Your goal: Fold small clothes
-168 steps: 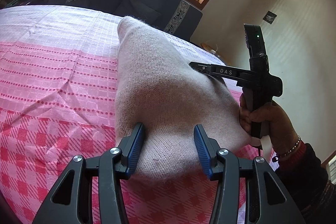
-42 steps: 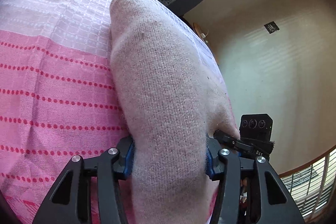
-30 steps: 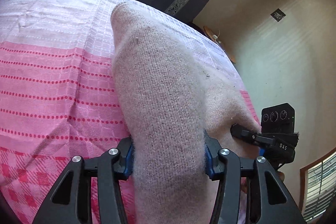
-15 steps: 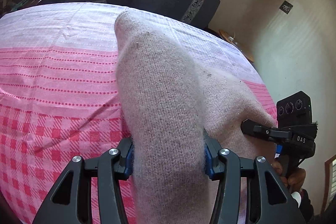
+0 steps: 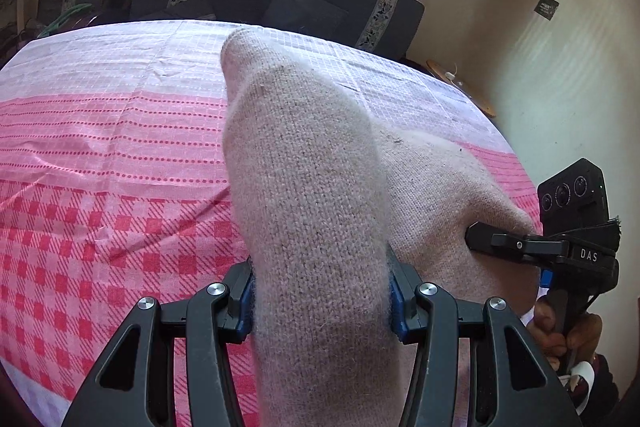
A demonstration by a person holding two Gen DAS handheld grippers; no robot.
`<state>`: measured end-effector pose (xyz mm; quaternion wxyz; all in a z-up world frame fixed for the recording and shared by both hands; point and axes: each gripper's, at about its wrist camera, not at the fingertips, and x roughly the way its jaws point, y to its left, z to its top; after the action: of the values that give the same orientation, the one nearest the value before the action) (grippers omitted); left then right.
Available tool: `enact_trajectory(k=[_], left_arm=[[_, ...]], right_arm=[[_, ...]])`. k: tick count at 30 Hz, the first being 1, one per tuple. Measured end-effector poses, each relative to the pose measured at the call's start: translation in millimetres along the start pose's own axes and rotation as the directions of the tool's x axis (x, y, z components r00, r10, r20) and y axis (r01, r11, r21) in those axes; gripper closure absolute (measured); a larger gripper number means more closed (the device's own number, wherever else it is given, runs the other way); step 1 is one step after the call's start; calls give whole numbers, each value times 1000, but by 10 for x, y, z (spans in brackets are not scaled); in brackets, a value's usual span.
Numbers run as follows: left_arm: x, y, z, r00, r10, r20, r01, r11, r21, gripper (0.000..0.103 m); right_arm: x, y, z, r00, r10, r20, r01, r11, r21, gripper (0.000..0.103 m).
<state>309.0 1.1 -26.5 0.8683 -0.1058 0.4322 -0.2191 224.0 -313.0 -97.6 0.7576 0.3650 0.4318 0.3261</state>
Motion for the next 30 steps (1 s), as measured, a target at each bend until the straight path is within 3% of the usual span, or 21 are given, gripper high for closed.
enact_trajectory(k=[30], left_arm=[[-680,200,-406,999,33,39,-32,999,-27,51]], right_arm=[[103,85,136,999,11,-44,-14,997,-70,71]])
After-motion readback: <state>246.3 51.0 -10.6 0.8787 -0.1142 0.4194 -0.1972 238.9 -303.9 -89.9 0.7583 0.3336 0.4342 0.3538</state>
